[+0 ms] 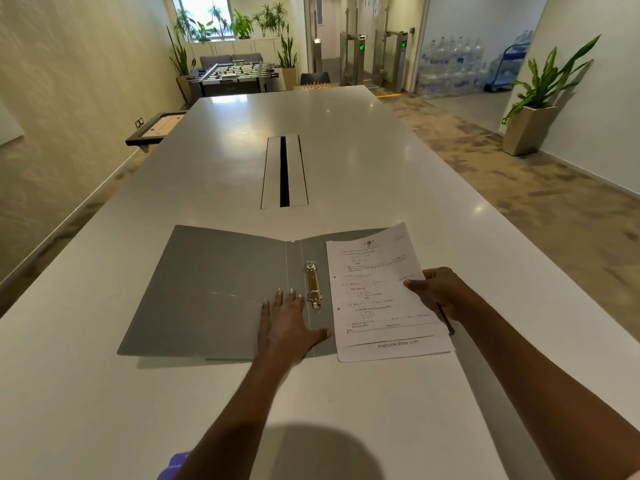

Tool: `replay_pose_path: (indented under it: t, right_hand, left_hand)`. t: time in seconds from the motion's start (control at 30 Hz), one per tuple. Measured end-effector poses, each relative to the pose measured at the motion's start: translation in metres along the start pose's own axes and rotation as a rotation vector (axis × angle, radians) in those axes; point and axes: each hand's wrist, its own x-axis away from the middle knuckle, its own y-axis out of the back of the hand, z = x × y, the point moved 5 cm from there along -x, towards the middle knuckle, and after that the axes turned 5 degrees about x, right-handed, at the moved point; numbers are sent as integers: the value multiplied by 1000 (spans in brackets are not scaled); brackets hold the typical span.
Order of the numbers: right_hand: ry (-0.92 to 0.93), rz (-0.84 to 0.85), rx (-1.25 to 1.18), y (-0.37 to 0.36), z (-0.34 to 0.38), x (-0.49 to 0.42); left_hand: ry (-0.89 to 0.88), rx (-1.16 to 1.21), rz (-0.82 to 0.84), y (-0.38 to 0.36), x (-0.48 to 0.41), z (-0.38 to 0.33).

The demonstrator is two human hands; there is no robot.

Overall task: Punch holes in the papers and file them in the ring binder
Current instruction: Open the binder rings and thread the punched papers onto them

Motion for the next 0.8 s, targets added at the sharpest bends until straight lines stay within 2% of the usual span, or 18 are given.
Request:
replay_pose_path:
  t: [0.5,0.8]
  right_hand:
    - [21,-14,13,30,-68,88]
    - [45,-51,24,47,-109,157]
  left_hand:
    - [-9,24,-19,-38,109,-12]
    - [26,17,94,-64,186,-20]
